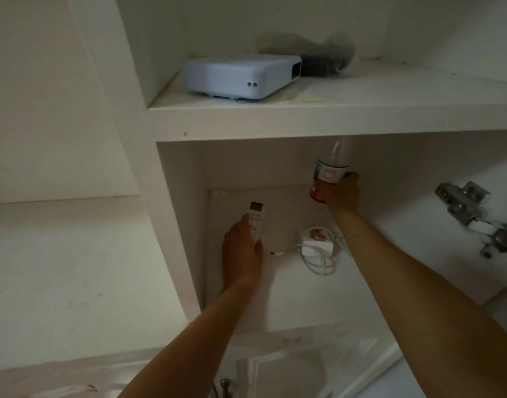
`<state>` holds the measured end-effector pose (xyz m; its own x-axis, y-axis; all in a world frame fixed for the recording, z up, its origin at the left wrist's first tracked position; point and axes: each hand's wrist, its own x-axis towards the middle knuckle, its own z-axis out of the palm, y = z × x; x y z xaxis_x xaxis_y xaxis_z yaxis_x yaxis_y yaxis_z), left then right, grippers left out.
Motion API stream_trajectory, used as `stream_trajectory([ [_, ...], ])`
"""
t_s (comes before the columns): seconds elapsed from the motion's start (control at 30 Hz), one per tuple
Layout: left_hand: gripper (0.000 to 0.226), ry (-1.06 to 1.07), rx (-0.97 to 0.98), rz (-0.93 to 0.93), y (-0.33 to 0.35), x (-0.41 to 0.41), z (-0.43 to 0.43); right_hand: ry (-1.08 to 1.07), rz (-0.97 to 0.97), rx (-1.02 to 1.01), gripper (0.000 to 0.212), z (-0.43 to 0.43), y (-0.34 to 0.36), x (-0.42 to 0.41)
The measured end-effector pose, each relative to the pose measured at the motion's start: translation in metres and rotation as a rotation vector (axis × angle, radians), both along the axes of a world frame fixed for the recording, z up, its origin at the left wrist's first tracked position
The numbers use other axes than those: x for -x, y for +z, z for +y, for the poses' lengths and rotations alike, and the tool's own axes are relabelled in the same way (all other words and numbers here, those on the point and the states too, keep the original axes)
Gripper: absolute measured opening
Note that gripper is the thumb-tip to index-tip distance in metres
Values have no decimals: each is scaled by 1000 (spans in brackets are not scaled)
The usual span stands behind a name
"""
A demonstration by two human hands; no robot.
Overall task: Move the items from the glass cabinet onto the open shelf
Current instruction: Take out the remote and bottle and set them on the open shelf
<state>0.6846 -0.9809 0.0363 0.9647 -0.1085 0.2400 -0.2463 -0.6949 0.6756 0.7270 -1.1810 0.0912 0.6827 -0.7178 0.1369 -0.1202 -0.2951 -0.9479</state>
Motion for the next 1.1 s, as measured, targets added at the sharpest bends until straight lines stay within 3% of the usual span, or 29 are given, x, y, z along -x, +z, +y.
stream_trajectory([
  [0.8, 58, -54, -39, -27, 8, 21, 5, -87, 105, 158, 56, 6, 38, 141],
  [1.1, 58, -14, 14, -97, 8, 61, 22, -92, -18, 161, 57, 28, 30, 196],
])
